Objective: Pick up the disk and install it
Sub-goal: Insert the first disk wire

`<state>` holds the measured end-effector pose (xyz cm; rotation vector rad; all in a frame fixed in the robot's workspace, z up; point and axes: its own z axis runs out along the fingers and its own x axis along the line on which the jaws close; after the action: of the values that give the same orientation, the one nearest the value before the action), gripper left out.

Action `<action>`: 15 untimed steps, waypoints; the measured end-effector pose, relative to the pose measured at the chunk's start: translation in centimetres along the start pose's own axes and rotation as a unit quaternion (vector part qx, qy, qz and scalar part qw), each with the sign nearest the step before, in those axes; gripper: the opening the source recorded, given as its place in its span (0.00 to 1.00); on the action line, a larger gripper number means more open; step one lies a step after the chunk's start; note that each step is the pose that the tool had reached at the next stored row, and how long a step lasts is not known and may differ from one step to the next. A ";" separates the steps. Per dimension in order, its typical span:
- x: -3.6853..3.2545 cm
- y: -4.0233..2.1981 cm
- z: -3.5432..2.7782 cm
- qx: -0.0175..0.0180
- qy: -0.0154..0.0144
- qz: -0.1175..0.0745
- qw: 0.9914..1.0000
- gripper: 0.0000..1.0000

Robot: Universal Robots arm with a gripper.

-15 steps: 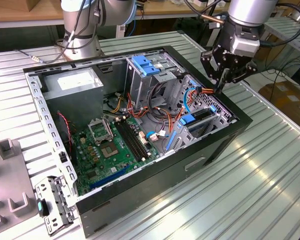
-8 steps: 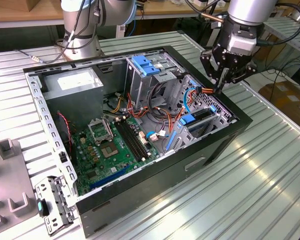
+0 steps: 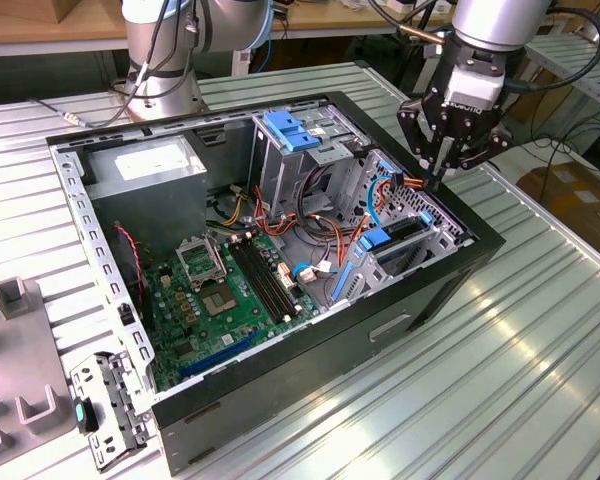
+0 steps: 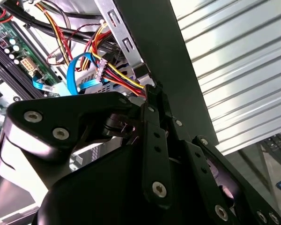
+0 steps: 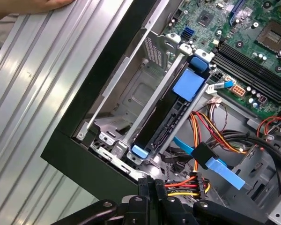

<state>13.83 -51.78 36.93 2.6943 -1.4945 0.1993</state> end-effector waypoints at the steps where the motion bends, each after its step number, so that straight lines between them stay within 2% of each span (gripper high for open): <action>1: 0.00 0.00 0.00 -0.001 0.000 0.005 1.000 0.17; 5: 0.00 0.00 0.00 -0.004 0.000 0.030 1.000 0.17; 8: -0.02 0.01 0.01 -0.007 0.001 0.050 0.999 0.17; 12: -0.19 0.29 0.03 -0.011 0.002 0.074 0.997 0.17; 15: -0.20 0.30 0.05 -0.014 0.002 0.095 0.995 0.17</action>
<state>13.47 -51.78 36.85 2.5280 -1.7394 0.1903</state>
